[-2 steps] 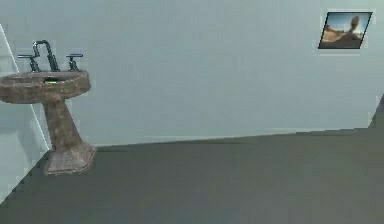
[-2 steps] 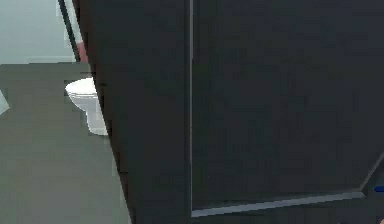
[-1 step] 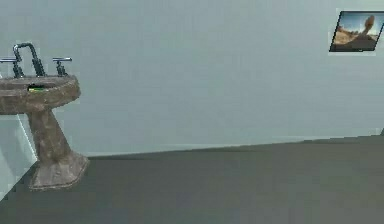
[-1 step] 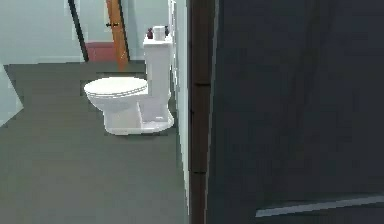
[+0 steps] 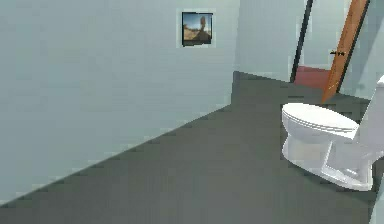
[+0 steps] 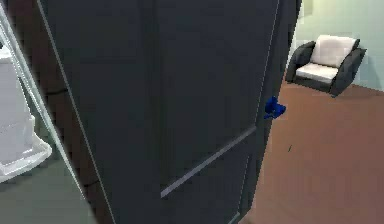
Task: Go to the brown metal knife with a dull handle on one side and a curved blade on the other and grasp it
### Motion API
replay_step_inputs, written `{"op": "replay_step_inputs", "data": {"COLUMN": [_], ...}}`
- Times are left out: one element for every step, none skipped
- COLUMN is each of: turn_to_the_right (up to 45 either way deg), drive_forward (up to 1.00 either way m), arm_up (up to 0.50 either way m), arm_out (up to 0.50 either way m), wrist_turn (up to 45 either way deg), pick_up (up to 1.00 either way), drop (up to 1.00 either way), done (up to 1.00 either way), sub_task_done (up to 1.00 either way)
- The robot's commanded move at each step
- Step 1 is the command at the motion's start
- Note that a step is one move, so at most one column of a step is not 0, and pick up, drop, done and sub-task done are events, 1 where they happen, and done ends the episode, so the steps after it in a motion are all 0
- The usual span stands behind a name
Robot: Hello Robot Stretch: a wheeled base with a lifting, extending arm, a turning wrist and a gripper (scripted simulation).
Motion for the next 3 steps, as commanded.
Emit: {"op": "replay_step_inputs", "data": {"turn_to_the_right": [0.0,-18.0,0.0], "drive_forward": [0.25,0.0,0.2], "arm_up": [0.0,0.0,0.0], "arm_out": [0.0,0.0,0.0], "wrist_turn": [0.0,0.0,0.0], "pick_up": [0.0,0.0,0.0], "drop": [0.0,0.0,0.0], "done": [0.0,0.0,0.0], "sub_task_done": [0.0,0.0,0.0]}}
